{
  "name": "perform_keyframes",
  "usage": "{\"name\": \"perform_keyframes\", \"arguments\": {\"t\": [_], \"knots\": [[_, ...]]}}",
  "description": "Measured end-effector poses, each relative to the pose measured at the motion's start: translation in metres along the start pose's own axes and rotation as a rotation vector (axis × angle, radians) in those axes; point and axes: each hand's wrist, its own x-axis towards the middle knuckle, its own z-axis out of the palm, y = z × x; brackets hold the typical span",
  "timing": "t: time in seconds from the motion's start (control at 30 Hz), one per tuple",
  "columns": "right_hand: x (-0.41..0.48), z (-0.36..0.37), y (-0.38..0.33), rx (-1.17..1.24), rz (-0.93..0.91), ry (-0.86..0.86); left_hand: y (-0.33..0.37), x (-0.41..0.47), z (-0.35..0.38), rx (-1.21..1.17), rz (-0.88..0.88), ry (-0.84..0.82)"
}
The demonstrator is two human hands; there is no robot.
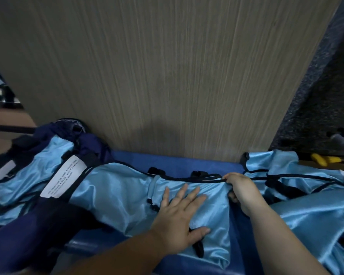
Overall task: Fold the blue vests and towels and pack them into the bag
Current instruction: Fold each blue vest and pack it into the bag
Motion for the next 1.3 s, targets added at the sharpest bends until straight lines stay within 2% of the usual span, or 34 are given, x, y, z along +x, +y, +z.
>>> {"name": "perform_keyframes", "arguments": {"t": [0.1, 0.2, 0.27, 0.33, 0.43, 0.57, 0.67, 0.77, 0.83, 0.9, 1.0, 1.13, 1.23, 1.3], "knots": [[0.002, 0.001, 0.001, 0.041, -0.083, 0.019, 0.003, -0.001, -0.003, 0.012, -0.020, -0.050], [0.002, -0.001, 0.001, -0.067, -0.250, 0.078, 0.004, -0.001, -0.006, -0.002, -0.048, -0.081], [0.005, -0.009, 0.000, -0.155, -0.317, 0.052, 0.005, -0.001, -0.007, 0.006, -0.060, -0.101], [0.010, -0.021, 0.001, -0.235, -0.291, -0.074, 0.005, -0.001, -0.008, 0.017, -0.069, -0.112], [0.009, -0.034, 0.004, -0.327, -0.152, -0.243, 0.004, 0.000, -0.008, 0.016, -0.080, -0.112], [0.006, -0.033, 0.005, -0.378, -0.144, -0.231, 0.005, 0.000, -0.010, 0.021, -0.077, -0.127], [0.006, -0.024, 0.005, -0.233, -0.134, -0.180, 0.005, -0.001, -0.009, 0.000, -0.074, -0.108], [0.004, -0.015, 0.004, 0.128, -0.124, -0.215, 0.005, -0.004, -0.009, -0.018, -0.068, -0.058], [0.004, -0.010, 0.005, 0.357, -0.063, -0.177, 0.005, -0.005, -0.009, -0.019, -0.067, -0.036], [0.004, -0.009, 0.008, 0.419, 0.013, -0.097, 0.004, -0.005, -0.008, -0.014, -0.063, -0.023], [0.009, -0.011, 0.012, 0.215, 0.036, 0.023, 0.004, -0.004, -0.009, -0.005, -0.057, -0.029], [0.010, -0.013, 0.016, -0.092, -0.125, 0.054, 0.006, -0.004, -0.010, 0.007, -0.125, -0.065], [-0.003, -0.017, 0.009, -0.358, -0.133, -0.023, 0.004, -0.001, -0.010, -0.012, -0.184, -0.073], [-0.019, -0.017, 0.001, -0.515, 0.017, -0.128, 0.002, 0.000, -0.009, -0.056, -0.187, -0.066]]}}
